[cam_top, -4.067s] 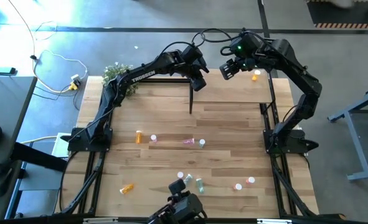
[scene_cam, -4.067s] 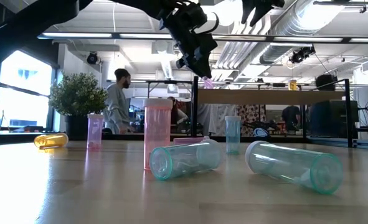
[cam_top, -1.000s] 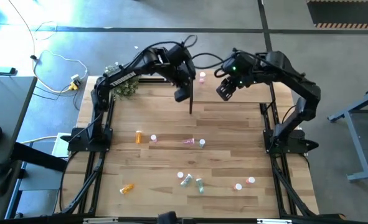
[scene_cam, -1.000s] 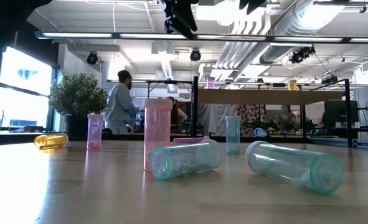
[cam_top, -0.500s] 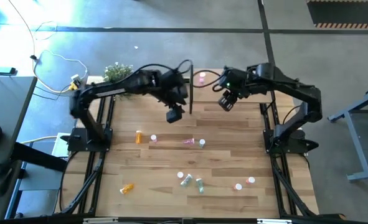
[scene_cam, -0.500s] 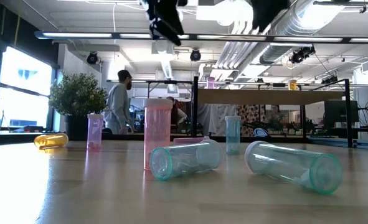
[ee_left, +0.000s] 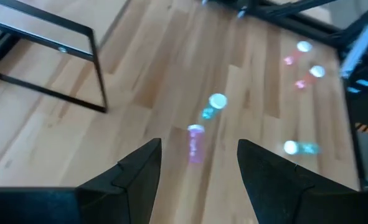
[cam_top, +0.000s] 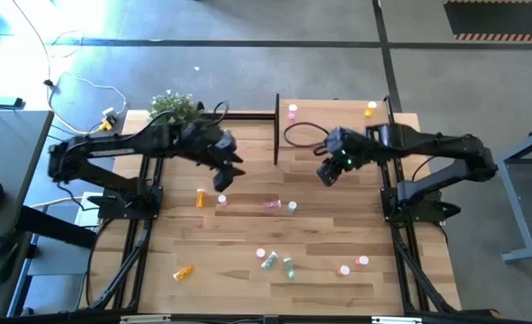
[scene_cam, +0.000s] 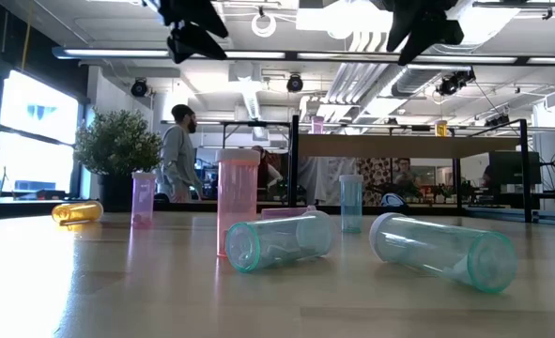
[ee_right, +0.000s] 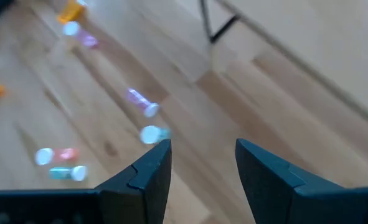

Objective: Pick and place medicine bottles onto shelf by color
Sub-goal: Put the top blue pill bottle on the shelf

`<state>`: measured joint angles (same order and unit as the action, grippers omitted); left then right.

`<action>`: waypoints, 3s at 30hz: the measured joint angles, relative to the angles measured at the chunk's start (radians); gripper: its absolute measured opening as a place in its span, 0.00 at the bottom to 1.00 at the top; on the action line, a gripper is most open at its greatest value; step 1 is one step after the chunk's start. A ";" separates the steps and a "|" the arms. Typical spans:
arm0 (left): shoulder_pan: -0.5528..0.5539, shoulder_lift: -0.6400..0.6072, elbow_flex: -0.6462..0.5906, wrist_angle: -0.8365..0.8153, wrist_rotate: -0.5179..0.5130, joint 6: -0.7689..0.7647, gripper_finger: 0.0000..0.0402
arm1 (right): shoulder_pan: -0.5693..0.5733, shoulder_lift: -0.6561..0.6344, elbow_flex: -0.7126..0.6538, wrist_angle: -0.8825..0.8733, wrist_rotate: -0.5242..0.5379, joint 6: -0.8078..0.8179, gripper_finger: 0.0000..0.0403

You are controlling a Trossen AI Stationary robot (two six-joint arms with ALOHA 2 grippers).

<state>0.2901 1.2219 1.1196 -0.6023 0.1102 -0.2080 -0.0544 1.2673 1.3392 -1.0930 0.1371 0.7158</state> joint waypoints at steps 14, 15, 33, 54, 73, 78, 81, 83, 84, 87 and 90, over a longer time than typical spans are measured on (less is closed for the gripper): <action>-0.148 -0.292 -0.334 0.267 -0.100 -0.103 0.50 | 0.198 -0.023 -0.321 0.430 0.003 0.272 0.42; -0.153 -0.304 -0.348 0.270 -0.100 -0.118 0.50 | 0.208 -0.023 -0.340 0.462 0.011 0.279 0.42; -0.177 -0.357 -0.377 0.269 -0.096 -0.182 0.50 | 0.292 0.059 -0.362 0.770 0.159 0.254 0.48; -0.181 -0.357 -0.377 0.262 -0.088 -0.182 0.50 | 0.244 0.352 -0.354 0.716 0.170 0.385 0.47; -0.181 -0.357 -0.377 0.262 -0.088 -0.182 0.50 | 0.245 0.437 -0.354 0.716 0.152 0.387 0.46; -0.181 -0.357 -0.377 0.261 -0.088 -0.182 0.50 | 0.245 0.437 -0.354 0.717 0.153 0.386 0.38; -0.181 -0.357 -0.377 0.261 -0.088 -0.182 0.50 | 0.245 0.437 -0.354 0.717 0.153 0.385 0.31; -0.181 -0.357 -0.377 0.261 -0.088 -0.182 0.50 | 0.245 0.437 -0.354 0.717 0.154 0.385 0.28; -0.181 -0.357 -0.377 0.261 -0.088 -0.182 0.50 | 0.245 0.437 -0.354 0.717 0.154 0.385 0.26; -0.181 -0.357 -0.377 0.259 -0.088 -0.182 0.50 | 0.245 0.436 -0.354 0.717 0.154 0.385 0.25; -0.181 -0.357 -0.377 0.259 -0.088 -0.182 0.50 | 0.245 0.436 -0.354 0.717 0.153 0.385 0.24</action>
<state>0.1093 0.8654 0.7429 -0.3434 0.0223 -0.3904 0.1902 1.7035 0.9848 -0.3759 0.2905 1.1004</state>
